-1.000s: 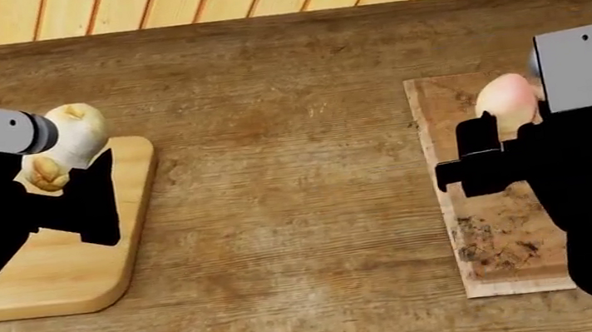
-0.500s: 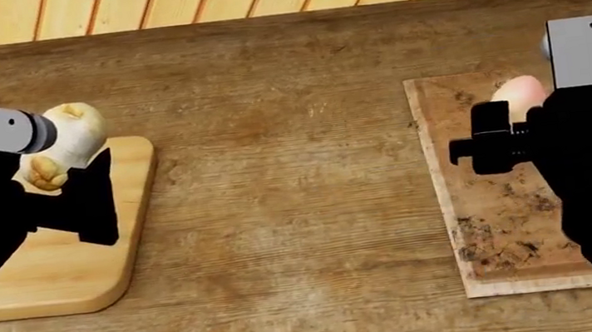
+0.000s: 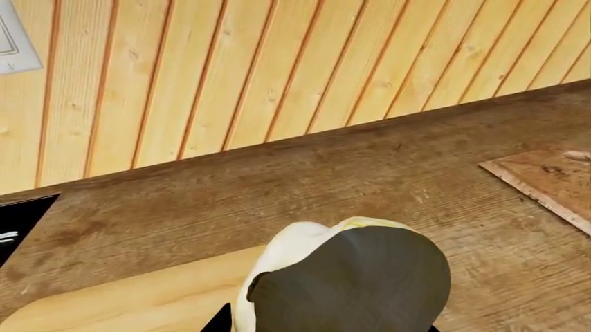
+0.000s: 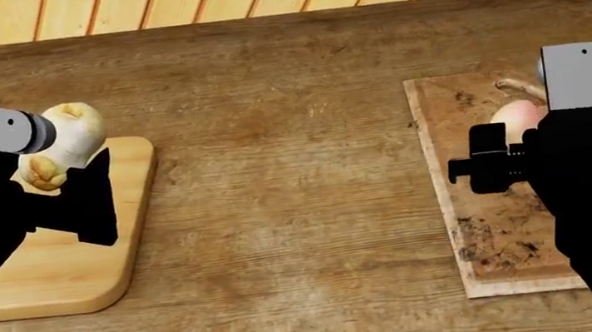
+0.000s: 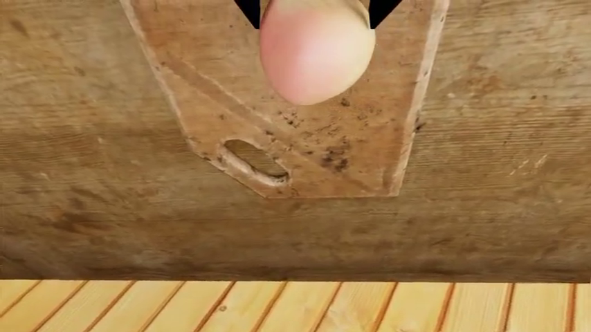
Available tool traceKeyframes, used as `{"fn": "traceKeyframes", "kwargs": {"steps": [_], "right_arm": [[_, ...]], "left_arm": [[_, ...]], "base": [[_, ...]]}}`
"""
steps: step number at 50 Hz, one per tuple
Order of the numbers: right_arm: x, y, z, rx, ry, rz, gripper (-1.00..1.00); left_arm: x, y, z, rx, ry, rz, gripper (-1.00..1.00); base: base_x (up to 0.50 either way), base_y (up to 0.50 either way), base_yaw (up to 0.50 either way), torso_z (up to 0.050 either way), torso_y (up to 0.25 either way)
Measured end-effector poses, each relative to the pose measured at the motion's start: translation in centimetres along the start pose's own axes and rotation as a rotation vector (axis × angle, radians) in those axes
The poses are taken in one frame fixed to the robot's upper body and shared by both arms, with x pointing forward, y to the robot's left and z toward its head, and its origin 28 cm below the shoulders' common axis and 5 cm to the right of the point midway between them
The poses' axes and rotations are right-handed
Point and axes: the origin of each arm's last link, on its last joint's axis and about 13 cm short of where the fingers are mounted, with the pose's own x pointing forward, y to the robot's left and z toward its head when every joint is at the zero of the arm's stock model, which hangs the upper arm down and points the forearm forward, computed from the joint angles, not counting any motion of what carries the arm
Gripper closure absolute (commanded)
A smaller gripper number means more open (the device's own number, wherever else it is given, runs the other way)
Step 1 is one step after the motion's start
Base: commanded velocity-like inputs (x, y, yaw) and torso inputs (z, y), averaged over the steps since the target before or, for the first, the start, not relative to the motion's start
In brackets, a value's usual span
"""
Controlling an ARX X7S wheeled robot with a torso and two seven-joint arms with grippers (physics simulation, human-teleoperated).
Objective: Place the apricot and the ginger on separate cutting boards.
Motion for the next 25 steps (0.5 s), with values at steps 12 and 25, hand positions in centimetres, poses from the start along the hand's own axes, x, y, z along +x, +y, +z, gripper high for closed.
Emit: {"fn": "traceKeyframes", "kwargs": {"steps": [12, 25], "right_arm": [[-0.03, -0.14, -0.04, -0.016, -0.011, -0.016, -1.00], [-0.54, -0.12, 0.90, -0.029, -0.057, -0.024, -1.00]], "left_arm": [[-0.04, 0.06, -0.01, 0.001, 0.002, -0.001, 1.00], [0.18, 0.17, 0.15, -0.001, 0.002, 0.001, 1.00]], "base": [[0.00, 0.00, 0.00, 0.000, 0.000], [0.00, 0.00, 0.00, 0.000, 0.001]]}}
